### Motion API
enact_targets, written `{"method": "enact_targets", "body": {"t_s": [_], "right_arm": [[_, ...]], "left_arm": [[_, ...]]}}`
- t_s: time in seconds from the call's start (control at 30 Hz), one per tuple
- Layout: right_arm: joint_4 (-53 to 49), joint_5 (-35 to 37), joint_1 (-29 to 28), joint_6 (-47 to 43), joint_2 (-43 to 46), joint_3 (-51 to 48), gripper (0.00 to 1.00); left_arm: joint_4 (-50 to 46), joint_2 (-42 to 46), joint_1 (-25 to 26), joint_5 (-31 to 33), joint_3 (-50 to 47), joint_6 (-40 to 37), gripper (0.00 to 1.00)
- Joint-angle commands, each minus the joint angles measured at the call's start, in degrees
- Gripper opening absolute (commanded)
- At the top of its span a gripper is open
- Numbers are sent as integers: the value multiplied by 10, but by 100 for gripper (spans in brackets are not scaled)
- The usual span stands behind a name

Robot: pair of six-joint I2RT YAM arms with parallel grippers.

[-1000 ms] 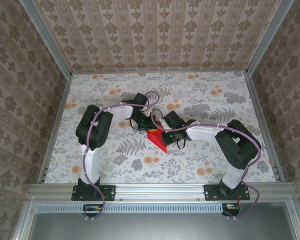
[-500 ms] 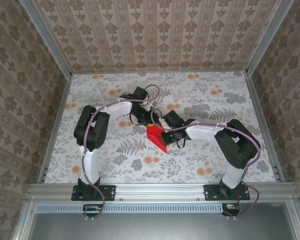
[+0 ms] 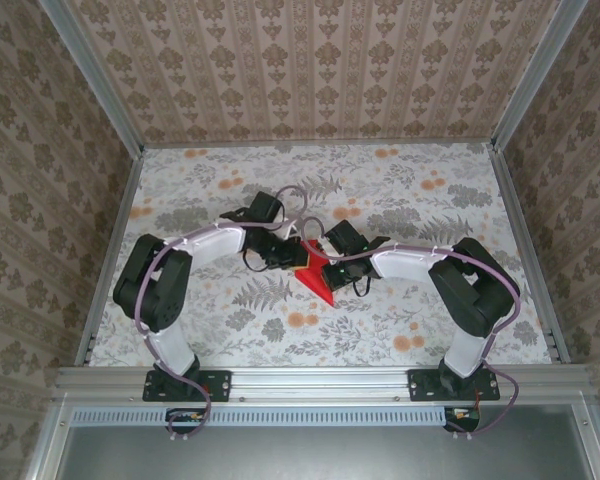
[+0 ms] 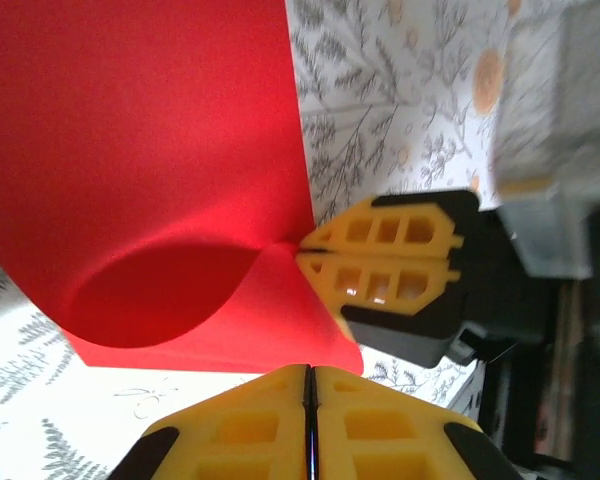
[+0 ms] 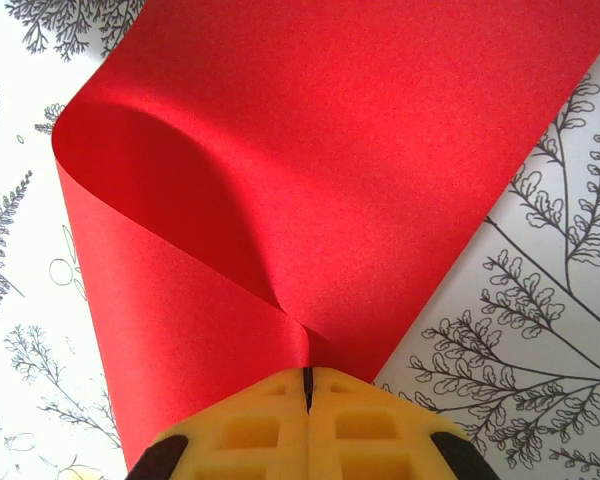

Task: Fold a paper plane with a square sheet of paper (fold left side to right side)
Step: Third fold the triangle at the center of the table.

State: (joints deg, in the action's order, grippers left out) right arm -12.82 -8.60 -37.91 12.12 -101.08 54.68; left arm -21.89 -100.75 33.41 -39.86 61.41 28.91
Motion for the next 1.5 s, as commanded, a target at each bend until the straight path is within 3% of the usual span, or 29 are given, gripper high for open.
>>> {"method": "enact_targets", "body": {"t_s": [0.0,1.47], "right_arm": [[-50,-7,-6,-9,-22,1,0],[-54,-10,3,13,-19,17,2]], "left_arm": [[42,-1,3,-22,-17,21,9],[16,-79,6,80,-54,-2,8]]}}
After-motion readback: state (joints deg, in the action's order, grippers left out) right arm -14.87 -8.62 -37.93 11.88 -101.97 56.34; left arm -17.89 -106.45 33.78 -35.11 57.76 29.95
